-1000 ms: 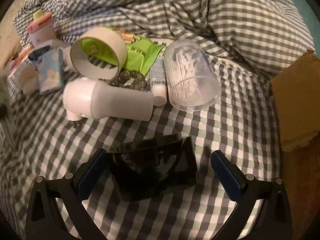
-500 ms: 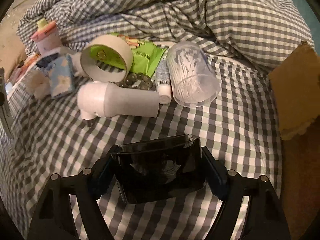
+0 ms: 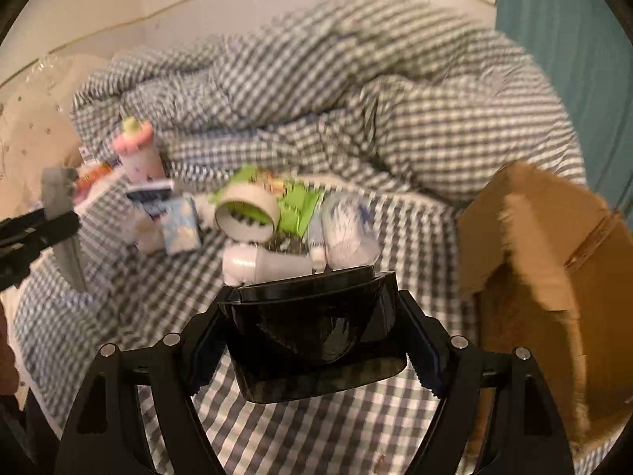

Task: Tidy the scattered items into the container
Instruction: 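Carry the white plate and black case over the cardboard box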

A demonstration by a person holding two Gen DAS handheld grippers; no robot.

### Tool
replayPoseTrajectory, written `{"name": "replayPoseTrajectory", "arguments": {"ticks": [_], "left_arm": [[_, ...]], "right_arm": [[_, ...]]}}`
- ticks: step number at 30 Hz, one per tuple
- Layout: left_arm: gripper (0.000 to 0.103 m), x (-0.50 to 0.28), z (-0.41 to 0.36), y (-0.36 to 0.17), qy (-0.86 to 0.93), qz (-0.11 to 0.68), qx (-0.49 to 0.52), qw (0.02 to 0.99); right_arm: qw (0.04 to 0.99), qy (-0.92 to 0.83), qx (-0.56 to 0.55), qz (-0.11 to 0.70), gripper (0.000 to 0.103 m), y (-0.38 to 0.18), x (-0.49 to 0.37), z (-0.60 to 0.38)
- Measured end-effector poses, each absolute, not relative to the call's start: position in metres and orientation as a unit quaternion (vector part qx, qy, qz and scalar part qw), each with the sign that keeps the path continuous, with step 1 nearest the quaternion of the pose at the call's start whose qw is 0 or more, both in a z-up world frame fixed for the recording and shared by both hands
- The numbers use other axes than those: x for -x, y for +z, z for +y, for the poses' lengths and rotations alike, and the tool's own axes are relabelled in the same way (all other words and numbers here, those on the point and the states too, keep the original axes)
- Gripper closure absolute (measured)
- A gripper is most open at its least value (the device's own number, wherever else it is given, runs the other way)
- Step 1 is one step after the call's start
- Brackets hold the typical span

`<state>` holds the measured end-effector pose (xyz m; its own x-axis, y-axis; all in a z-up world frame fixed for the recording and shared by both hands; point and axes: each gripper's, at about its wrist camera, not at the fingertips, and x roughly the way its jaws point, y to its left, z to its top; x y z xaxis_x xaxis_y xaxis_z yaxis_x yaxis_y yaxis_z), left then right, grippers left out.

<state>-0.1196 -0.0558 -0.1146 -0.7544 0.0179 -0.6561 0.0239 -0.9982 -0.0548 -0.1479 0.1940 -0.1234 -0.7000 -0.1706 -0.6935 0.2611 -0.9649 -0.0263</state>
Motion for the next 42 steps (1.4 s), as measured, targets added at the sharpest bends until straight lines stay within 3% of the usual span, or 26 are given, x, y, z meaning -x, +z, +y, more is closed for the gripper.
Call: {"name": "replayPoseTrajectory", "arguments": {"ticks": [15,42], "left_arm": [[0.036,0.07,0.02,-0.053,-0.95,0.012,-0.306,-0.057],[0.036,0.094,0.228,-0.035,-0.926,-0.038,-0.299,-0.228]], "right_arm": [[0.066,-0.96,-0.269,0.035,0.024,-0.027,0.064,0.26],[-0.094,-0.966,-0.241,-0.012,0.024,0.004,0.009,0.44]]}}
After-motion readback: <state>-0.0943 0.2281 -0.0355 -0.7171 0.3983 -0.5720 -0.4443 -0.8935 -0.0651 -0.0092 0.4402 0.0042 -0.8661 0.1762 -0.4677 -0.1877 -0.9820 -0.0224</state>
